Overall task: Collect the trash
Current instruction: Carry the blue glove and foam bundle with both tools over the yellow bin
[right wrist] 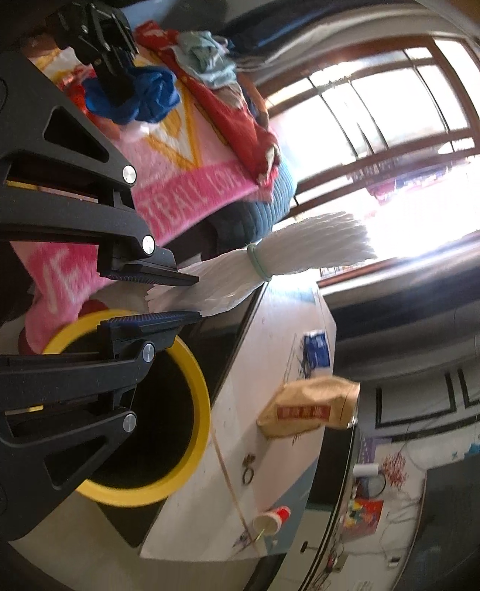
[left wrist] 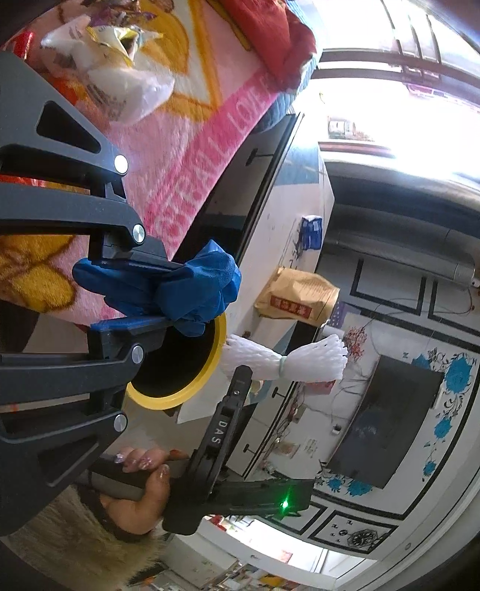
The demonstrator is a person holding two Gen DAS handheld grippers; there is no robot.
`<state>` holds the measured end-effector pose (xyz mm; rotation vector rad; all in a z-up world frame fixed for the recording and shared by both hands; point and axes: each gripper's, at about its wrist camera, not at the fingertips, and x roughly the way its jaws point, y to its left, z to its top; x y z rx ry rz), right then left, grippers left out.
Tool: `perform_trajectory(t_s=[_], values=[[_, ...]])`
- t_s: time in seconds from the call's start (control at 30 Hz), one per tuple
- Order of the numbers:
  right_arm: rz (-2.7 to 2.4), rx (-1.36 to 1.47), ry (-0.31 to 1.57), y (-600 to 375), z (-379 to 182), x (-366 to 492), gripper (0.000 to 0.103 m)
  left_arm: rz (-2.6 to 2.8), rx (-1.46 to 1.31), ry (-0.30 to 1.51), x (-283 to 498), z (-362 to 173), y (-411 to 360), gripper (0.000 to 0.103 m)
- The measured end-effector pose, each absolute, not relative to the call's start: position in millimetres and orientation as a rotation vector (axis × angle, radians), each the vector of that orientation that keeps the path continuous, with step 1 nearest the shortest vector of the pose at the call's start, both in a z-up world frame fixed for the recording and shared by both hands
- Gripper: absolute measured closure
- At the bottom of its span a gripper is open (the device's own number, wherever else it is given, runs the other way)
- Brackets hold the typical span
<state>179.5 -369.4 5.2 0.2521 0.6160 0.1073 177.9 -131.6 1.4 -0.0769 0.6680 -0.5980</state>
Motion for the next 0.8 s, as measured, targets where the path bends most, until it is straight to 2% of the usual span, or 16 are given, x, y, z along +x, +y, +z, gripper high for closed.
perform_trajectory(t_s=[0.8], values=[[-0.112, 0.329, 0.690, -452.0, -32.8, 187.2, 0.093, -0.670, -0.020, 0.726, 202.1, -37.4, -206.6, 0.084]])
